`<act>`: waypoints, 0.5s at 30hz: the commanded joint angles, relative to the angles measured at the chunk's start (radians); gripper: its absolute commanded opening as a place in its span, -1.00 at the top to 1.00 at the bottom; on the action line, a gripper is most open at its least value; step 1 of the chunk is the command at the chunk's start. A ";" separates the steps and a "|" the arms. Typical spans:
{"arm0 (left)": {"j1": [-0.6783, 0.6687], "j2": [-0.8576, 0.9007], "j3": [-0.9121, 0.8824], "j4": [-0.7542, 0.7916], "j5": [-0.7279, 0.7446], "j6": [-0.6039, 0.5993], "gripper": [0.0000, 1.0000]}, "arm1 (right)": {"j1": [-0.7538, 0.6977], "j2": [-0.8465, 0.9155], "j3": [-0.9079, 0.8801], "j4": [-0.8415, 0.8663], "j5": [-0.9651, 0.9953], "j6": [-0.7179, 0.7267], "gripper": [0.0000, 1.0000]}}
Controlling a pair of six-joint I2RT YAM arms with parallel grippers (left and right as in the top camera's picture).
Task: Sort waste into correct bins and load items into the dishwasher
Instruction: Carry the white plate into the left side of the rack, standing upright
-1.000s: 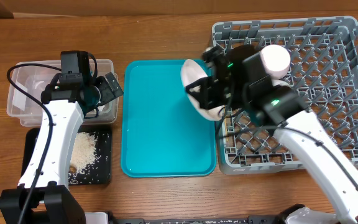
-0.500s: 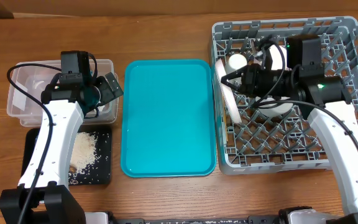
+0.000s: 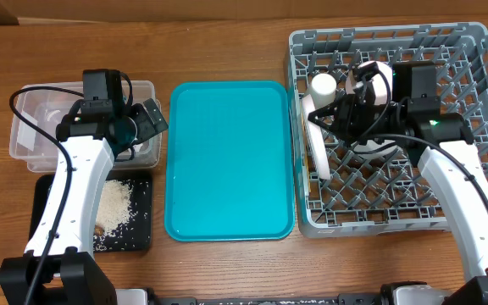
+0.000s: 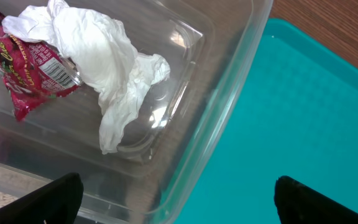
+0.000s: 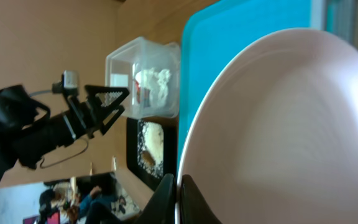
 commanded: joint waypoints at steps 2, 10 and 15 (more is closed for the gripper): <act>-0.007 0.007 0.009 0.003 -0.013 -0.011 -1.00 | -0.023 0.005 -0.005 0.008 0.100 0.029 0.70; -0.007 0.007 0.009 0.003 -0.013 -0.011 -1.00 | -0.043 0.005 -0.004 0.026 0.293 -0.033 0.10; -0.007 0.007 0.009 0.003 -0.013 -0.011 -1.00 | -0.082 0.005 0.016 0.067 0.296 -0.079 -0.40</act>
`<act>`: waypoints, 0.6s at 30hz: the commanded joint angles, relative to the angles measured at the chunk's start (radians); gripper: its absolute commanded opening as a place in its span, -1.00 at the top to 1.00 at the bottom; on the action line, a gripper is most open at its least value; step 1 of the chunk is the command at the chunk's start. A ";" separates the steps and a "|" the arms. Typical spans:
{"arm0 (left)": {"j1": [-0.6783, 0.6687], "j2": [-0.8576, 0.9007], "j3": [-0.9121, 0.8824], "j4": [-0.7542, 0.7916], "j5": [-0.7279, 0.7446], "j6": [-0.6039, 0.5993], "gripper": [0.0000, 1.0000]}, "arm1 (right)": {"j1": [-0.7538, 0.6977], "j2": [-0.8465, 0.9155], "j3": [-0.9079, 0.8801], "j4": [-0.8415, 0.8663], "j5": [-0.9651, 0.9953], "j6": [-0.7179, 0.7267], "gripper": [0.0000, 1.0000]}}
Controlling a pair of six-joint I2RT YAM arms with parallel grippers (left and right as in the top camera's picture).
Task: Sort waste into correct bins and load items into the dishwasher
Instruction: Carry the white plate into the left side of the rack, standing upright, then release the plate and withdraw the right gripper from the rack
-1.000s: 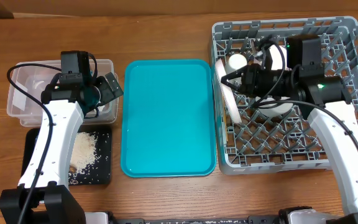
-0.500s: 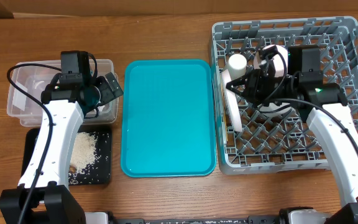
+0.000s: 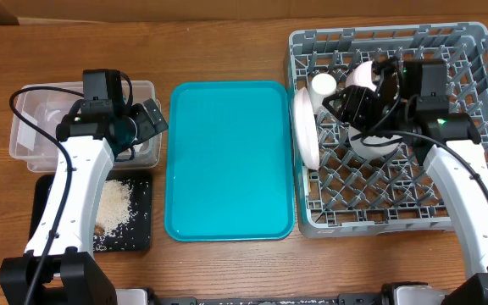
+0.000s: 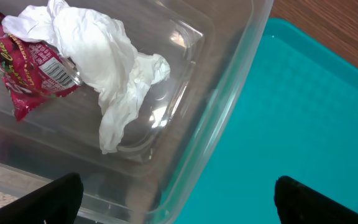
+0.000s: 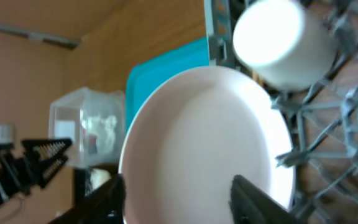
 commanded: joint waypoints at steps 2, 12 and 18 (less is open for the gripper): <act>-0.007 0.007 0.009 0.003 -0.013 -0.011 -1.00 | -0.061 0.002 0.027 0.025 0.043 -0.041 -0.75; -0.007 0.007 0.009 0.003 -0.013 -0.011 -1.00 | -0.114 0.002 0.028 0.042 0.103 -0.040 -1.00; -0.007 0.007 0.009 0.003 -0.013 -0.011 -1.00 | -0.114 0.002 0.028 0.042 0.103 -0.040 -1.00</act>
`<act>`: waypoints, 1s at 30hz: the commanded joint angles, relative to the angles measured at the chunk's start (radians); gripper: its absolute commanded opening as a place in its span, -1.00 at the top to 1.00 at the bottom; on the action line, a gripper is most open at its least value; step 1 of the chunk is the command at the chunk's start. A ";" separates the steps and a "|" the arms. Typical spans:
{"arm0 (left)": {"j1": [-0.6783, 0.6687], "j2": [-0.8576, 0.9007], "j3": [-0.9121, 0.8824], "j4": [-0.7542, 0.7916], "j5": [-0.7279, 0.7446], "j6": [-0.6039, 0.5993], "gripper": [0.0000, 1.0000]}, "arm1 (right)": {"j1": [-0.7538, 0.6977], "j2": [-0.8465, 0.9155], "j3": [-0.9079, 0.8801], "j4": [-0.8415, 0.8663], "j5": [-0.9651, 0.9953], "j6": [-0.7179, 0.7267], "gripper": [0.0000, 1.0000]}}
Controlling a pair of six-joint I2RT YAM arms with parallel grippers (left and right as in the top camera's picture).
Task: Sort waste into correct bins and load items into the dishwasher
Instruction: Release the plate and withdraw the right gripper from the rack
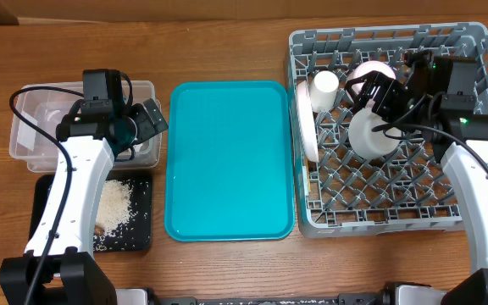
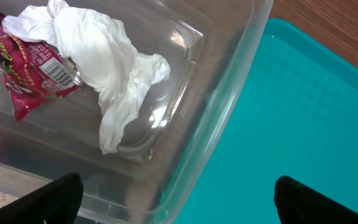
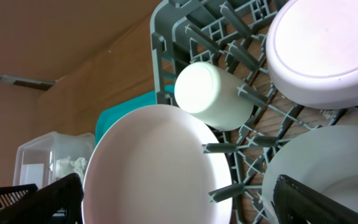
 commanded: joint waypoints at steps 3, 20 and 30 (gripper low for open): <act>-0.007 0.007 0.009 0.003 -0.013 -0.011 -1.00 | 0.000 0.002 0.024 0.004 0.018 -0.006 -1.00; -0.007 0.007 0.009 0.003 -0.013 -0.011 -1.00 | 0.000 0.002 0.024 0.004 0.018 -0.006 -1.00; -0.007 0.007 0.009 0.003 -0.013 -0.011 -1.00 | 0.000 -0.034 0.024 0.004 0.018 -0.006 -1.00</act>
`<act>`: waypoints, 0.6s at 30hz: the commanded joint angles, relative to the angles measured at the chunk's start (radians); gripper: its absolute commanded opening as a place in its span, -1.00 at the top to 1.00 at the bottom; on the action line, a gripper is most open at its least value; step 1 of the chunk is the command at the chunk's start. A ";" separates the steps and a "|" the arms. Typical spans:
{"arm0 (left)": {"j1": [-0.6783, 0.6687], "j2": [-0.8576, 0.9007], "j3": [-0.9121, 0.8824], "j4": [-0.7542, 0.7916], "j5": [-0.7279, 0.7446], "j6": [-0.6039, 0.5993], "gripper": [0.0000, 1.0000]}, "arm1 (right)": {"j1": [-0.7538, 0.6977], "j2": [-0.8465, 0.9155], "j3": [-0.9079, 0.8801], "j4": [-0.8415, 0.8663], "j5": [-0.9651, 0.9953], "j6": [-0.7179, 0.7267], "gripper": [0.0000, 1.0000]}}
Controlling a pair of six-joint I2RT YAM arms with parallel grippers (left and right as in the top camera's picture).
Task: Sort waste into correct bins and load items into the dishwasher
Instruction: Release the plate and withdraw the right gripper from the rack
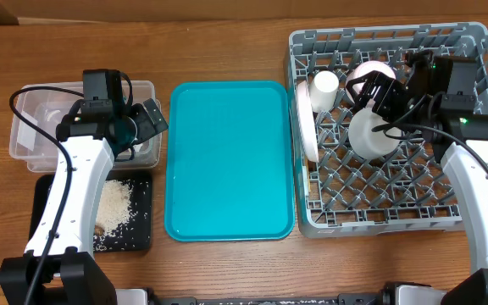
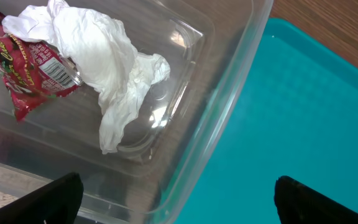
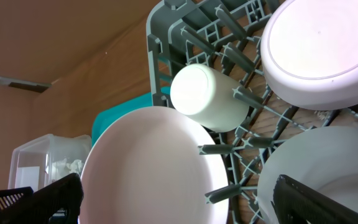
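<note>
A white plate stands on edge in the left row of the grey dish rack. In the right wrist view the plate shows beside a white cup and two white bowls. My right gripper hangs open over the bowls, right of the plate, holding nothing. My left gripper is open over the right edge of the clear bin, which holds a white tissue and a red wrapper.
A teal tray lies between the bin and the rack. A black tray with rice sits in front of the clear bin. The left arm reaches over both.
My right gripper has shifted very slightly and stays open. The plate stands in the rack as before. The left arm has not moved.
My right gripper was shut on the plate's rim, holding it on edge at the rack's left side. Then it was open with the plate standing in the rack. After that it was back to the right over the bowls, where it still is. The left gripper stayed put.
</note>
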 commanded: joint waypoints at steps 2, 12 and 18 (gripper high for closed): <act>-0.007 0.007 0.009 0.003 -0.013 -0.011 -1.00 | 0.001 -0.068 0.024 0.004 0.004 -0.006 -0.99; -0.007 0.007 0.009 0.003 -0.013 -0.011 -1.00 | 0.026 -0.382 0.024 -0.003 0.092 -0.006 -1.00; -0.007 0.007 0.009 0.003 -0.013 -0.011 -1.00 | 0.145 -0.631 0.023 -0.019 0.338 -0.007 -1.00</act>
